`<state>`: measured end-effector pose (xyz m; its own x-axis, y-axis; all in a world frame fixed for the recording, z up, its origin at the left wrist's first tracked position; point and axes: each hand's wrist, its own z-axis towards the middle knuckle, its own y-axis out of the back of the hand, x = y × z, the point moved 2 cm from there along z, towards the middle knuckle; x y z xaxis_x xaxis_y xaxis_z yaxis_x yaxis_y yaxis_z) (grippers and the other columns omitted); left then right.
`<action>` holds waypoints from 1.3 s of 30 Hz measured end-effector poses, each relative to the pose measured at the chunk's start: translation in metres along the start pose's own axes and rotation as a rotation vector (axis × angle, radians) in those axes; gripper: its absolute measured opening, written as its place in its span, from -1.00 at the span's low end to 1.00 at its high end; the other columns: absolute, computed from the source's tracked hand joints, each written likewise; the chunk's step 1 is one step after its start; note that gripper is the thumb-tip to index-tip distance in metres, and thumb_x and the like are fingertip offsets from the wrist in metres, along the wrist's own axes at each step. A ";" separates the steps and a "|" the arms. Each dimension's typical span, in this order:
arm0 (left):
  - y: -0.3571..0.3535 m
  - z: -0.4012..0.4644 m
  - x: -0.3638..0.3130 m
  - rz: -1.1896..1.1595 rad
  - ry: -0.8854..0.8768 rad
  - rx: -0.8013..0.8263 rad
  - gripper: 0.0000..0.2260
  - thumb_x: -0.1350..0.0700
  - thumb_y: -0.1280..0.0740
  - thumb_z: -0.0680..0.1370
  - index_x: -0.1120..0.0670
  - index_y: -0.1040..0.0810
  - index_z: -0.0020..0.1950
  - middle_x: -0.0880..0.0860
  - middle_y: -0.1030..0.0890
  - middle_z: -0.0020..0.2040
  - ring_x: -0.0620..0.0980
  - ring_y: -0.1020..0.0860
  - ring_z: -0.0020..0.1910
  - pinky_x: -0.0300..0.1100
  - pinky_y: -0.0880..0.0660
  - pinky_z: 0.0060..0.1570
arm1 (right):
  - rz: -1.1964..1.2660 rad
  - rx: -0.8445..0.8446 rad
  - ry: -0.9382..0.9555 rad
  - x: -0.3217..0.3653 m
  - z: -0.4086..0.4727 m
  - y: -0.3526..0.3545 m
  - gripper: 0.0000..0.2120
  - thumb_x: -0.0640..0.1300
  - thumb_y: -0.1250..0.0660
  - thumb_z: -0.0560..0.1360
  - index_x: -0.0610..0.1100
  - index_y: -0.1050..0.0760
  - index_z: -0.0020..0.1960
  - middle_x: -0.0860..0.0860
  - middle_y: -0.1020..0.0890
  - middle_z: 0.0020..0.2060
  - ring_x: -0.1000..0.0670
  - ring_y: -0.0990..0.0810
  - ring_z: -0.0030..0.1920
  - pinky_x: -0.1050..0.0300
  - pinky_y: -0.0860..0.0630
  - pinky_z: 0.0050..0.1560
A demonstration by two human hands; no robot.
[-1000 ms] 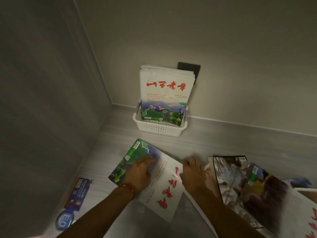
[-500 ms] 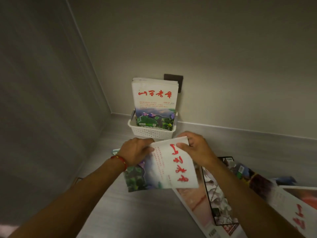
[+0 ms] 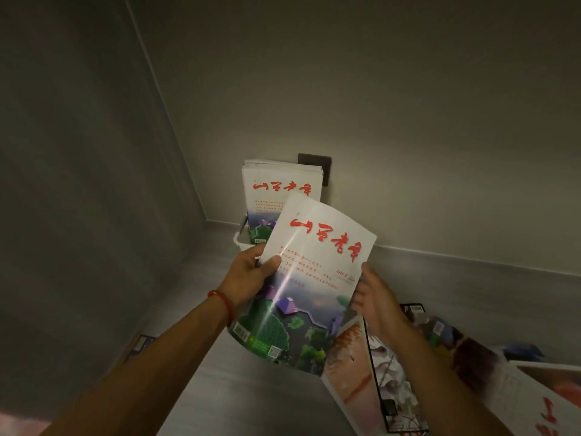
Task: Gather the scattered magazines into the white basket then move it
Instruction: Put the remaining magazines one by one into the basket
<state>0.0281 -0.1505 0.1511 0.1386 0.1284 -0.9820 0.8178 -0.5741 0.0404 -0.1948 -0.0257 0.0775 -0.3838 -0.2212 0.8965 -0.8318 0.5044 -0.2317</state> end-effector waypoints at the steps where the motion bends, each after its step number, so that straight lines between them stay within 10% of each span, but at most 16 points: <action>1: 0.003 0.002 -0.001 -0.018 -0.004 0.011 -0.77 0.16 -0.31 0.61 0.13 -0.57 0.26 0.13 -0.68 0.15 0.17 -0.68 0.09 0.19 -0.65 0.01 | 0.019 0.014 0.026 -0.001 0.001 -0.006 -0.66 0.20 -0.28 0.53 0.07 -0.58 0.21 0.00 -0.71 0.10 -0.07 -0.71 0.07 0.06 -0.65 -0.10; 8: 0.044 0.035 -0.012 -0.049 -0.017 -0.051 -0.78 0.02 -0.25 0.64 0.08 -0.52 0.22 0.06 -0.68 0.15 0.13 -0.68 0.11 0.12 -0.66 0.01 | -0.375 -0.141 0.407 0.058 0.027 -0.037 -0.86 -0.19 -0.34 0.57 0.00 -0.57 0.07 0.05 -0.70 0.06 0.03 -0.69 0.03 0.10 -0.65 -0.03; 15: 0.084 0.100 -0.055 0.337 -0.231 -0.285 -0.81 0.13 -0.23 0.64 0.21 -0.55 -0.05 0.13 -0.64 0.08 0.07 -0.61 0.00 -0.36 -0.54 -0.28 | -0.783 -0.389 0.655 0.132 0.067 -0.082 -0.81 -0.13 -0.39 0.51 -0.18 -0.65 0.07 0.04 -0.69 -0.13 0.25 -0.57 -0.30 0.48 -0.43 -0.40; 24: 0.115 0.171 -0.046 0.510 -0.159 -0.315 -0.82 0.14 -0.27 0.61 0.20 -0.61 -0.05 0.19 -0.69 0.02 0.18 -0.65 -0.02 0.01 -0.65 -0.04 | -0.933 -0.438 0.668 0.146 0.124 -0.103 -0.74 -0.06 -0.39 0.52 -0.19 -0.65 0.11 -0.10 -0.72 0.06 0.04 -0.65 -0.16 0.42 -0.40 -0.33; 30: 0.121 0.204 -0.003 0.390 0.005 -0.300 -0.82 0.11 -0.31 0.59 0.08 -0.59 -0.20 0.10 -0.67 -0.02 0.09 -0.63 -0.04 -0.09 -0.59 -0.08 | -0.969 -0.404 0.551 0.120 0.157 -0.097 -0.74 -0.02 -0.35 0.55 -0.19 -0.65 0.10 -0.09 -0.71 0.07 0.05 -0.62 -0.12 0.57 -0.32 -0.37; 39: 0.108 0.216 0.029 0.198 0.119 -0.271 -0.75 0.08 -0.32 0.60 0.22 -0.65 0.13 0.19 -0.65 0.20 0.24 -0.62 0.15 0.14 -0.57 0.21 | -0.999 -0.395 0.421 0.085 0.180 -0.095 -0.78 -0.12 -0.28 0.58 -0.17 -0.57 0.16 -0.10 -0.67 0.16 0.02 -0.60 -0.07 0.52 -0.30 -0.32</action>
<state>-0.0002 -0.3839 0.0872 0.3599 0.1384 -0.9227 0.8850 -0.3637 0.2907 -0.2209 -0.2426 0.1075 0.6011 -0.4103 0.6858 -0.4771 0.5042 0.7198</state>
